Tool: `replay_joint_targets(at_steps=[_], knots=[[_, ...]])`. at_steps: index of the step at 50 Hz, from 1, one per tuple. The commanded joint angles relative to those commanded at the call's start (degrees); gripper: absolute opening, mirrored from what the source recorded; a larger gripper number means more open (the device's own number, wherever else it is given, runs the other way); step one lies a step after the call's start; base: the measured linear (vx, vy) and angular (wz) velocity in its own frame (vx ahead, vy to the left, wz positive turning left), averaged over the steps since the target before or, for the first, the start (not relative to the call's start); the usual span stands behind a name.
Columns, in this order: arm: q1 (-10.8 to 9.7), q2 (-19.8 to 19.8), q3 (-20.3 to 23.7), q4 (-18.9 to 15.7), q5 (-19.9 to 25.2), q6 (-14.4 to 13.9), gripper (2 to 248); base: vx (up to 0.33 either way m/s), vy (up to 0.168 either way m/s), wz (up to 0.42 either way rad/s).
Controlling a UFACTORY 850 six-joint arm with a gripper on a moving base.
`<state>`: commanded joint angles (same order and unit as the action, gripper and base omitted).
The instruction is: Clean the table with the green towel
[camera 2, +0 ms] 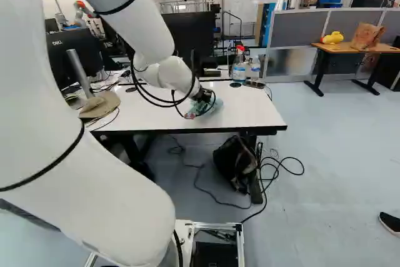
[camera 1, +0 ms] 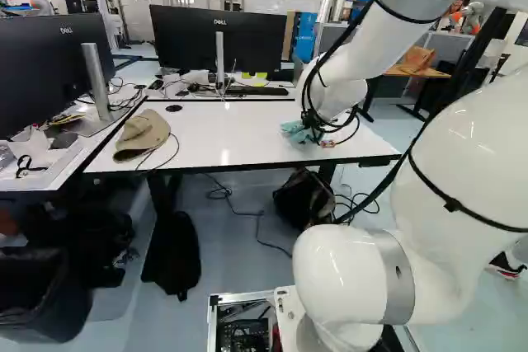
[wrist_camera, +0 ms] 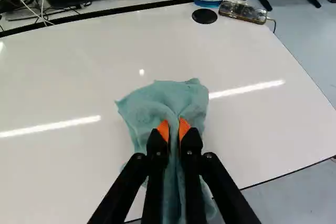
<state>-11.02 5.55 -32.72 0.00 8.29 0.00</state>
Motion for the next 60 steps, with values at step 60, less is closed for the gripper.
replay_joint_targets(at_steps=[60], knots=[[3.56,-5.82,-9.54,0.00,0.00,0.00,42,0.000,0.000,0.000]])
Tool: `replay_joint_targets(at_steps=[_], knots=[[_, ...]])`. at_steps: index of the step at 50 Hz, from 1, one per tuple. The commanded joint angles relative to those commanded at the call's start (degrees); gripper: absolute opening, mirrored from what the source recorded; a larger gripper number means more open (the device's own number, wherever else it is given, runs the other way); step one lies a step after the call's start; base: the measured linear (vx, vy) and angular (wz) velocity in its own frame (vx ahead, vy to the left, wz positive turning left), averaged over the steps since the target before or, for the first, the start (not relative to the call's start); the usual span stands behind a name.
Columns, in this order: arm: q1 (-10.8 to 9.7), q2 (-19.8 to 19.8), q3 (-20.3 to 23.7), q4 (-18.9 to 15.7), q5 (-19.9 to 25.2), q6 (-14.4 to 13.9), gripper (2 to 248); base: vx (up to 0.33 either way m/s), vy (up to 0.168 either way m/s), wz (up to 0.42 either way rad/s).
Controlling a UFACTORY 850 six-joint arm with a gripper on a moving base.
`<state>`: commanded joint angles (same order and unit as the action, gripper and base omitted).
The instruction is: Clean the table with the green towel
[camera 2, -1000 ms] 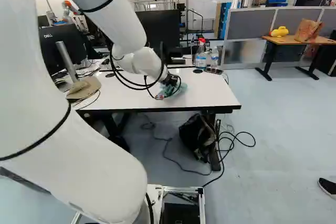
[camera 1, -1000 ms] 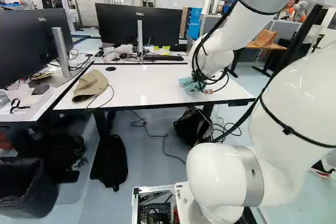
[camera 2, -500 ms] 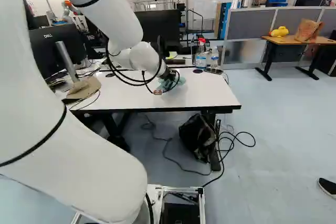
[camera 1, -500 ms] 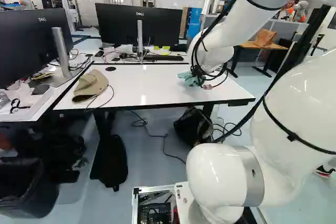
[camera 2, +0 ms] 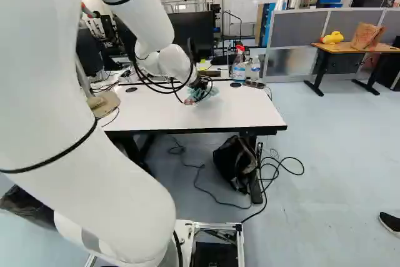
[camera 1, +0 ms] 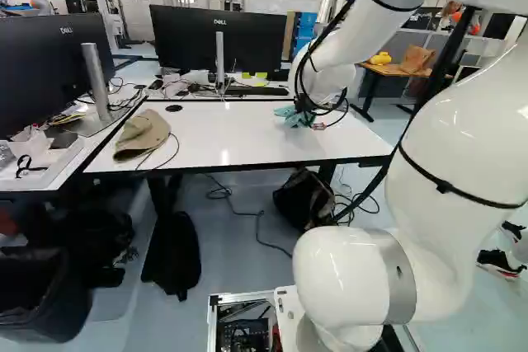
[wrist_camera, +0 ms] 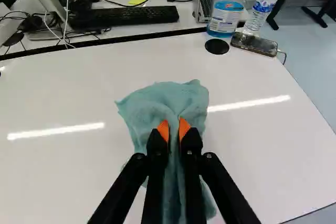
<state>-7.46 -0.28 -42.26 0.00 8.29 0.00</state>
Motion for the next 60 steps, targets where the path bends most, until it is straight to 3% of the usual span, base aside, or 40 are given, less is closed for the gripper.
replay_joint_targets(at_steps=[39,60], knots=[[4.85,-10.01,-10.67,0.00,0.00,0.00,42,0.000,0.000,0.000],[5.63,-15.66,-17.15,0.00,0.00,0.00,42,0.000,0.000,0.000]])
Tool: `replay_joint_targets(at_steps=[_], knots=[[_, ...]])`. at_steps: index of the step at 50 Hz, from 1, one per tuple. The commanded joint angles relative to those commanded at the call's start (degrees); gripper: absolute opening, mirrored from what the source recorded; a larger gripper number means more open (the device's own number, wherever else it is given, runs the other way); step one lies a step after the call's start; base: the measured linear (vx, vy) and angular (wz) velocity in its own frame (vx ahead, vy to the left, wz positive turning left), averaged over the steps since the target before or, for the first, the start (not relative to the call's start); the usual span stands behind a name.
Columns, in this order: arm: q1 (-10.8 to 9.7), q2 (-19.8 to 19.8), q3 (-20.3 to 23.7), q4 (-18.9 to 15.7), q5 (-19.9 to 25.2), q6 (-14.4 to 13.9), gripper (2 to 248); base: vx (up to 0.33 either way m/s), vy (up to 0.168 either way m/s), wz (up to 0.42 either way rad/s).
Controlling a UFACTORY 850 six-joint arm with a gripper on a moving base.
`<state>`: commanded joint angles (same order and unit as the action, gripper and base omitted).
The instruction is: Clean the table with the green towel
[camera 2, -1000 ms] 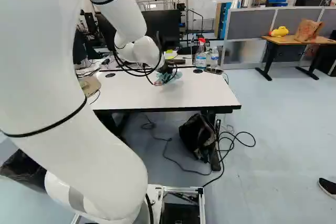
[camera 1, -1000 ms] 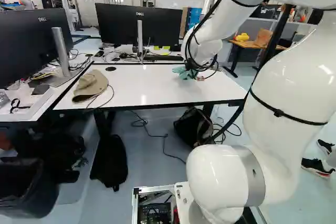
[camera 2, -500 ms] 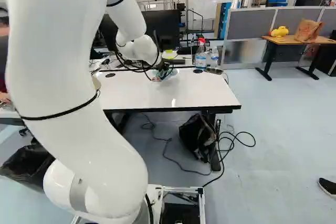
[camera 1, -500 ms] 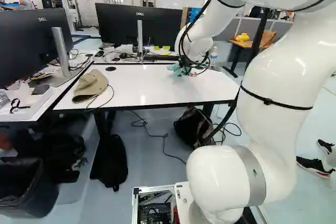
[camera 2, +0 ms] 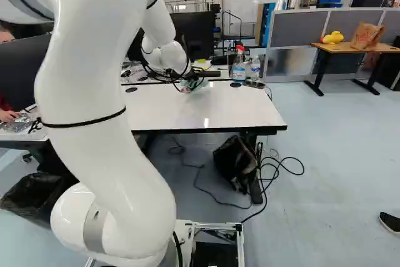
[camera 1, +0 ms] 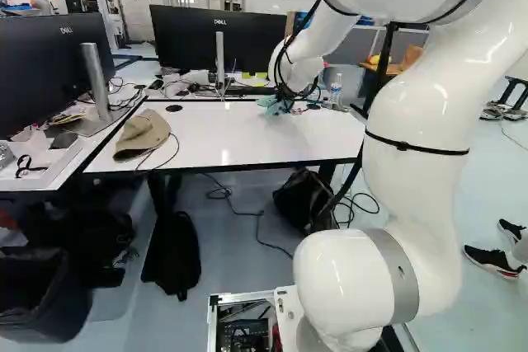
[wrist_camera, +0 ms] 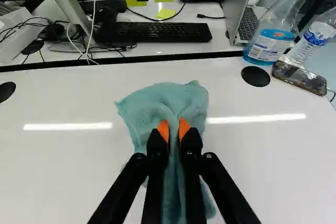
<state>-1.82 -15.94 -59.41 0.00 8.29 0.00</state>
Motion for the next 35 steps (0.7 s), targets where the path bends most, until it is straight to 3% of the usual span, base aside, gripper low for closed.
replay_joint_targets(at_steps=[35], knots=[[0.16,-8.67,-10.51,0.00,0.00,0.00,42,0.000,0.000,0.000]])
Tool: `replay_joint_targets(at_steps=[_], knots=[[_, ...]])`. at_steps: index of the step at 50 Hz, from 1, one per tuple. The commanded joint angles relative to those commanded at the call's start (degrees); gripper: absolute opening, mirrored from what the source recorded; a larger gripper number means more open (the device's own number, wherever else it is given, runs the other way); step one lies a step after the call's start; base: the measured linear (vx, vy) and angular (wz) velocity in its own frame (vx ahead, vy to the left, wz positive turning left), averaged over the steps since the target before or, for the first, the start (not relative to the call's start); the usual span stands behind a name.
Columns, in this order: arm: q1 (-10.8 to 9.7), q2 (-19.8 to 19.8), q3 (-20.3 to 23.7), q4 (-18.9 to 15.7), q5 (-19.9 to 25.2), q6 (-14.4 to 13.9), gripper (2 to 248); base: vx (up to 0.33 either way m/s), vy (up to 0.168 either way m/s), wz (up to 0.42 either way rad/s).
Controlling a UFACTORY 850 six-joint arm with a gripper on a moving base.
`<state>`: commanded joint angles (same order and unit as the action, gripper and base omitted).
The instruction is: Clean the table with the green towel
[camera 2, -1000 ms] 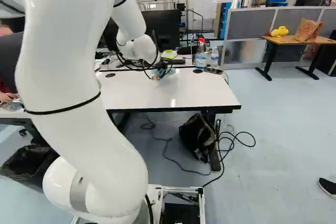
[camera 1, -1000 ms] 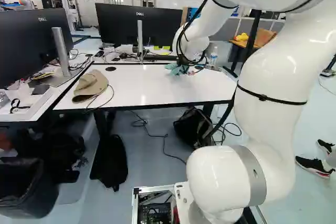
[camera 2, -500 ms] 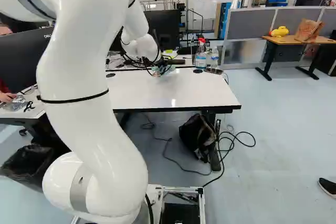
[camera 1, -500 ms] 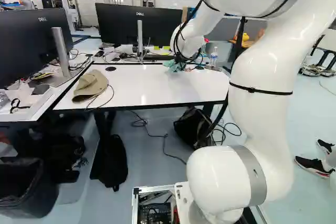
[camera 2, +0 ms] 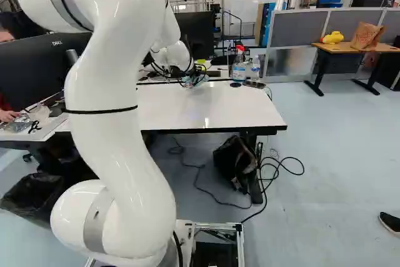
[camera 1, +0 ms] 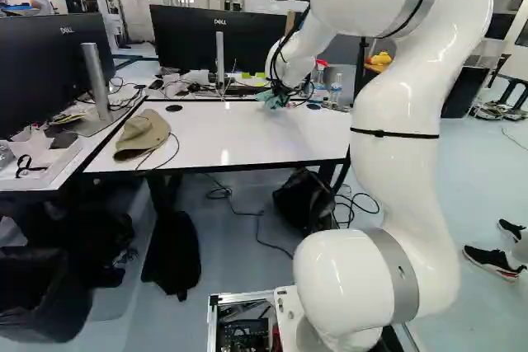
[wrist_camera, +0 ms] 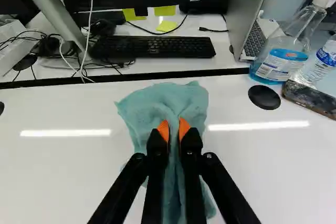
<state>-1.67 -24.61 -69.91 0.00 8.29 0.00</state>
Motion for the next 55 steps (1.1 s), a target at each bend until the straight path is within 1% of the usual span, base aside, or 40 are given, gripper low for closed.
replay_joint_targets(at_steps=[5,6,11,12,16,17,21,22,27,28,32,33,37,38,50,55], knots=[[0.00,0.00,0.00,0.00,0.00,0.00,42,0.000,0.000,0.000],[0.00,0.00,0.00,0.00,0.00,0.00,60,0.000,0.000,0.000],[0.00,0.00,0.00,0.00,0.00,0.00,60,0.000,0.000,0.000],[0.00,0.00,0.00,0.00,0.00,0.00,94,0.000,0.000,0.000],[0.00,0.00,0.00,0.00,0.00,0.00,94,0.000,0.000,0.000],[0.00,0.00,0.00,0.00,0.00,0.00,130,0.000,0.000,0.000],[0.00,0.00,0.00,0.00,0.00,0.00,130,0.000,0.000,0.000],[0.00,0.00,0.00,0.00,0.00,0.00,165,0.000,0.000,0.000],[0.00,0.00,0.00,0.00,0.00,0.00,165,0.000,0.000,0.000],[0.00,0.00,0.00,0.00,0.00,0.00,203,0.000,0.000,0.000],[0.00,0.00,0.00,0.00,0.00,0.00,203,0.000,0.000,0.000],[0.00,0.00,0.00,0.00,0.00,0.00,240,0.000,0.000,0.000],[0.00,0.00,0.00,0.00,0.00,0.00,240,0.000,0.000,0.000],[0.00,0.00,0.00,0.00,0.00,0.00,247,0.000,0.000,0.000],[0.00,0.05,0.06,0.00,0.00,0.00,247,0.000,0.000,0.000],[-0.10,0.65,0.81,0.00,0.00,0.00,247,0.000,0.000,0.000]])
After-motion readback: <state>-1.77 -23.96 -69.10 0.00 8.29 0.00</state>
